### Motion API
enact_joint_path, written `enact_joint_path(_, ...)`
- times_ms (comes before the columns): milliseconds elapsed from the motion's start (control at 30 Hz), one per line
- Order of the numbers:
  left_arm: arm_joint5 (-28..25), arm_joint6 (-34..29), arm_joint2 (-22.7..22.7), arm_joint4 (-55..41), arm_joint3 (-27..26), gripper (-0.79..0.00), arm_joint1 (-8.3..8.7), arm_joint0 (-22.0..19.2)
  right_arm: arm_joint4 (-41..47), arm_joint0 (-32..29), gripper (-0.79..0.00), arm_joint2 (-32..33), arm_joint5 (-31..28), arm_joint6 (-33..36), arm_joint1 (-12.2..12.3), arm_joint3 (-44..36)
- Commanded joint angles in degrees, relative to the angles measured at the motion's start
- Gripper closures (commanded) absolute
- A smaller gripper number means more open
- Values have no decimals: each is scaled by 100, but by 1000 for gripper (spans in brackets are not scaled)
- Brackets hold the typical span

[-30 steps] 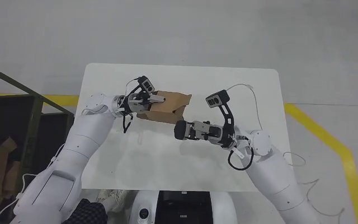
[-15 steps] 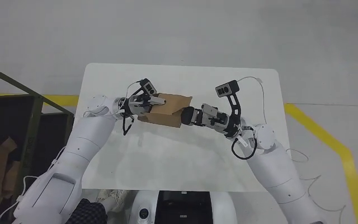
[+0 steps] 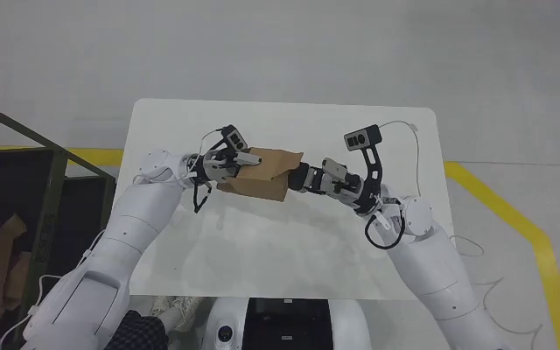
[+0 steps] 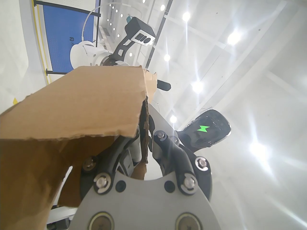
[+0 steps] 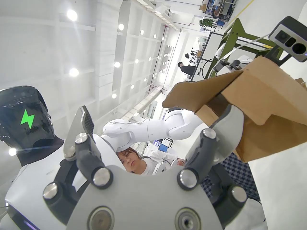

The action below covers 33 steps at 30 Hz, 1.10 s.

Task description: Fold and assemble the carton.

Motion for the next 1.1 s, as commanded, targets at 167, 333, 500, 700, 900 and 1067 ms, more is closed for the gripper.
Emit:
enact_joint_path(167,-3,0,-25,-5,16,0,-8,-12,75,-146,-785,139,-19,49,20,-202)
enact_joint_path(333,12,0,-35,-2,13,0,-11,-3,205,-152,-785,165,100,84,18,-136)
enact_joint_path(500,11,0,-58,1,-16,0,-6,12,419,-63,-785,82,153,211,-11,-32)
enact_joint_path(700,30,0,-76,40,-54,0,5,26,687,99,-785,-54,297,392,-58,196)
enact_joint_path(900,44,0,-78,53,-77,0,10,35,721,244,-785,-177,303,433,-108,388)
enact_joint_path(1067,50,0,-85,51,-81,0,15,36,747,307,-785,-221,309,475,-136,467)
